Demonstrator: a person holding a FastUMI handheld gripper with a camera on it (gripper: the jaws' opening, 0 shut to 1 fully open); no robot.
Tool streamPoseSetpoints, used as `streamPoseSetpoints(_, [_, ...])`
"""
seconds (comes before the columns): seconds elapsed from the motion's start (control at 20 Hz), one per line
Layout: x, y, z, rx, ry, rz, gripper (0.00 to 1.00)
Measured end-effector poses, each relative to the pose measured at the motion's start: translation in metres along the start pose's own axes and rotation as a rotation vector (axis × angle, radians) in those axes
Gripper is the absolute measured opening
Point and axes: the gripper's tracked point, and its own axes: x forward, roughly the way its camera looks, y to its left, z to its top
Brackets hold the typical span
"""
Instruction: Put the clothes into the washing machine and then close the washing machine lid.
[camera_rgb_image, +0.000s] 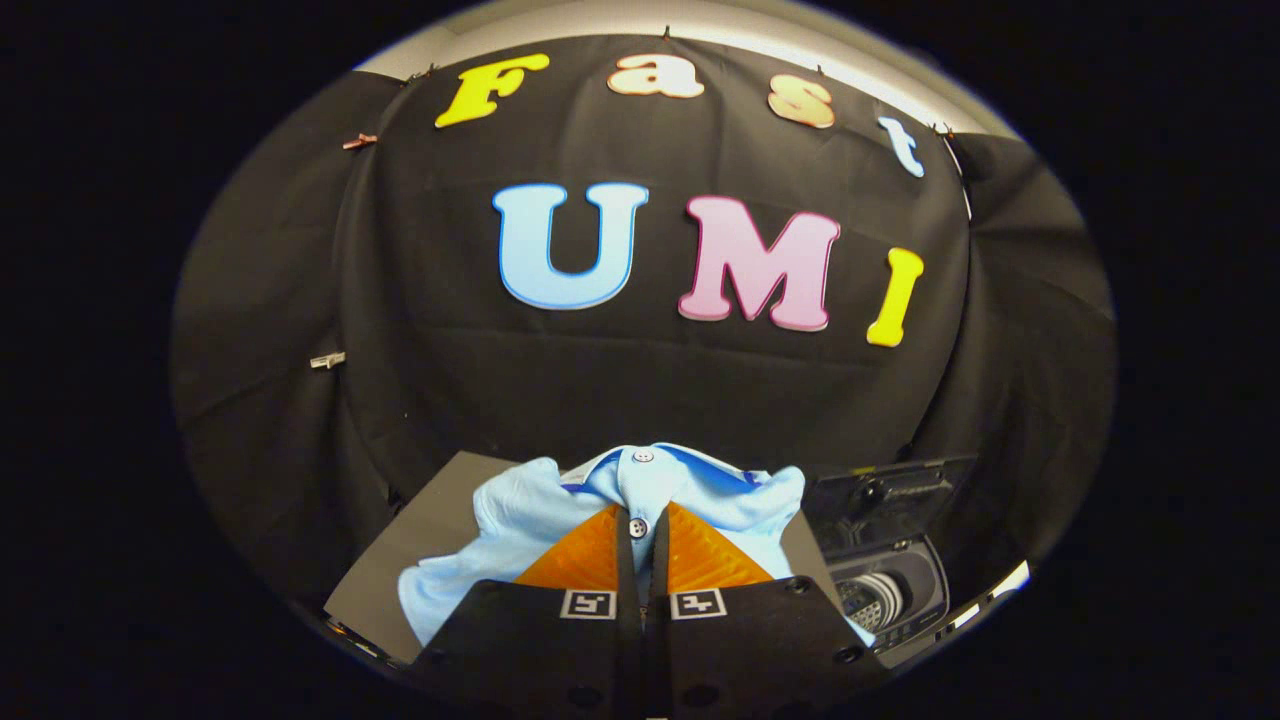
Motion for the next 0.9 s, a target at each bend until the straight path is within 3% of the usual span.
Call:
streamPoseSetpoints(0.2, [-0.022, -0.028, 0.025, -0.037, -0.079, -0.006, 0.05])
streamPoseSetpoints(0.4, [-0.035, -0.062, 0.040, -0.046, -0.118, 0.040, 0.05])
streamPoseSetpoints(0.65, [-0.047, -0.124, 0.051, -0.049, -0.156, 0.077, 0.05])
streamPoseSetpoints(0.9, [-0.044, -0.205, 0.058, -0.091, -0.191, 0.062, 0.05])
